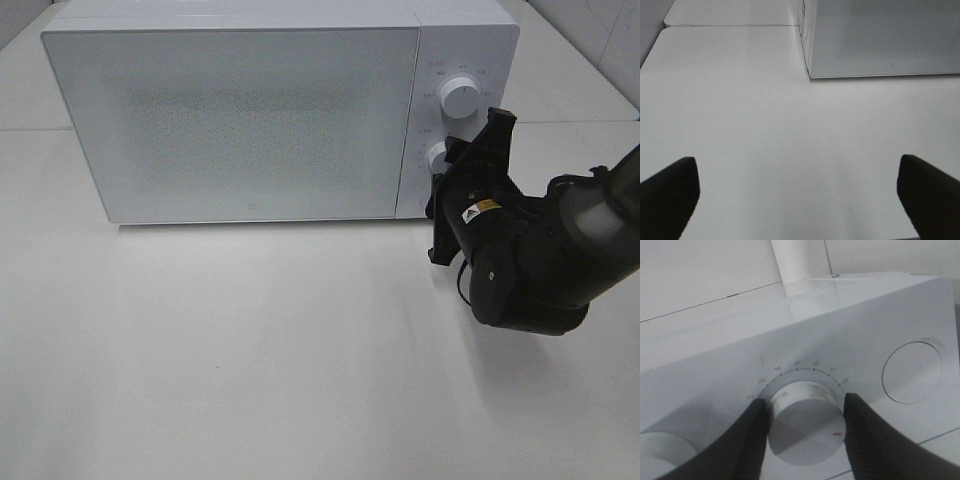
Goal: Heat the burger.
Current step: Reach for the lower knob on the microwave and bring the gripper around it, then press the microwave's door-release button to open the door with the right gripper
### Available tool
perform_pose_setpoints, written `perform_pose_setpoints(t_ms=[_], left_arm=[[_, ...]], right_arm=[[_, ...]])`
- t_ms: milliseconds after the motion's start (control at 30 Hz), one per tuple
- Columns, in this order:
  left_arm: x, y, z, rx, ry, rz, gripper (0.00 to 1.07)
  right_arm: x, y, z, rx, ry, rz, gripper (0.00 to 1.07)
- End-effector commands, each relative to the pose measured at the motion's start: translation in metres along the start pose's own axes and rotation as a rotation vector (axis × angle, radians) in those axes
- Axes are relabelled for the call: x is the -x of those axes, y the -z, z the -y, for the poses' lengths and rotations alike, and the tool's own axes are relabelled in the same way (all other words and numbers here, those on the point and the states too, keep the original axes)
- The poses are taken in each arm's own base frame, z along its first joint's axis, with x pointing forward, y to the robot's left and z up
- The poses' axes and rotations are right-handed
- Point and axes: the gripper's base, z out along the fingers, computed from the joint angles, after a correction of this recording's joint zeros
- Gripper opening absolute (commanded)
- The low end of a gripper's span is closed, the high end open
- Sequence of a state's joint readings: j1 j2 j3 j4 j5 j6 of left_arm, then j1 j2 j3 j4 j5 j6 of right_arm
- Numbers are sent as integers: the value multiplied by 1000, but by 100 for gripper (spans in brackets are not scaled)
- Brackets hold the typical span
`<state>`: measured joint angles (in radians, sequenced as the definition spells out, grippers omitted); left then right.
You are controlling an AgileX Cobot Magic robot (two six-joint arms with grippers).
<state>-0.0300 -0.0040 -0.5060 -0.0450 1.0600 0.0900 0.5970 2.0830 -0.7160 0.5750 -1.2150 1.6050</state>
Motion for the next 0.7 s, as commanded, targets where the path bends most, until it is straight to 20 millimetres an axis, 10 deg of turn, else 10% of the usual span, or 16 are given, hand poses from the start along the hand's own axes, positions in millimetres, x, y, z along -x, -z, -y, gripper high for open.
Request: perform_pose_setpoints(t_ms=[33, 700], left_arm=[[0, 3, 0, -2, 2, 33, 103], [0, 3, 0, -2, 2, 33, 103]], right_arm=[[-13, -3, -14, 113, 48, -111, 41], [-9, -2, -13, 120, 90, -82, 68]])
